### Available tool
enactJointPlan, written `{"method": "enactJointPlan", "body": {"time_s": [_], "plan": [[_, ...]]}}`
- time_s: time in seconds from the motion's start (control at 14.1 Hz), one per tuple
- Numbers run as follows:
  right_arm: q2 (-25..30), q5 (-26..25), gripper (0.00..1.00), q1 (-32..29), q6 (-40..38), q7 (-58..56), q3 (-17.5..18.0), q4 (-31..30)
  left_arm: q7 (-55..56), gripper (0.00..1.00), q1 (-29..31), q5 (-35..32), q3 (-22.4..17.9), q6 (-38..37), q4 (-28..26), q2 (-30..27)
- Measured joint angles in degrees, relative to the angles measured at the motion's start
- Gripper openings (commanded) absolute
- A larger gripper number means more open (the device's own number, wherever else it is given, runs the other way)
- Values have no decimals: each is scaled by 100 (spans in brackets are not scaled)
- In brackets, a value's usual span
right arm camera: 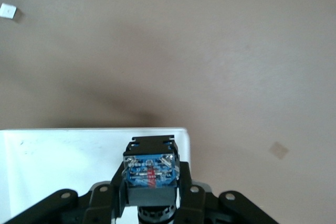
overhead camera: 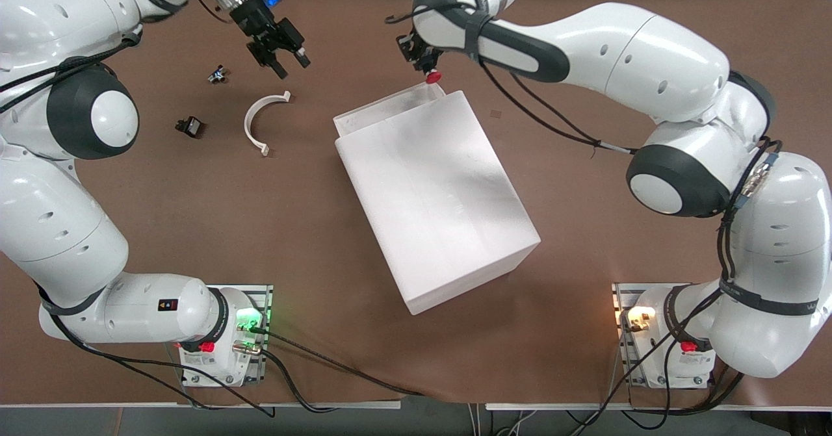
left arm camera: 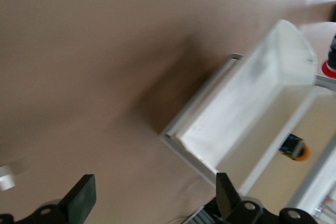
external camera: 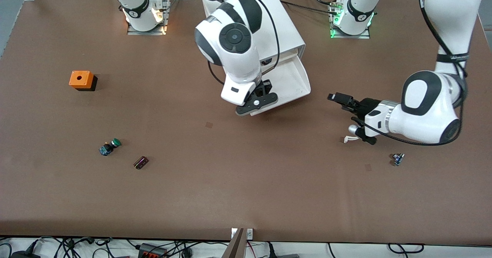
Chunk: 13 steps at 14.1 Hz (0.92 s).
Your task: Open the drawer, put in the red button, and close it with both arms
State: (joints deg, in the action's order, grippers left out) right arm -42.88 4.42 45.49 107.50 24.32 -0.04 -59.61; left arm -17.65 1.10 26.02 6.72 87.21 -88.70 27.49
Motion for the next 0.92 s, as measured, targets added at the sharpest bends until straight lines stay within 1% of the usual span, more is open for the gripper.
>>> {"method": "enactJointPlan", "body": {"time_s": [0.14,0.35,0.49,0.64,0.71,0.78,0.85,0.92], "plan": [[-155,0,0,220,189,283,-1,-2,485,100,-8,-776,6,-19,288,0],[-391,0,0,487,512,701,-6,-2,1496,100,-54,-1721,63,-27,523,1],[-480,0,0,548,544,814,-7,-3,1757,100,-81,-2310,80,-7,748,1],[-511,0,0,589,485,846,-7,-5,1812,100,-71,-2696,55,230,1047,46],[-523,0,7,604,453,855,-7,-5,1825,100,-58,-2754,37,318,1223,112],[-539,0,29,609,443,863,-7,-5,1832,100,-46,-2770,27,336,1353,193],[-553,0,61,609,437,865,-9,-5,1847,100,-44,-2773,25,339,1424,284],[-561,0,85,609,416,867,-12,-6,1870,100,-57,-2773,30,351,1455,372]]}}
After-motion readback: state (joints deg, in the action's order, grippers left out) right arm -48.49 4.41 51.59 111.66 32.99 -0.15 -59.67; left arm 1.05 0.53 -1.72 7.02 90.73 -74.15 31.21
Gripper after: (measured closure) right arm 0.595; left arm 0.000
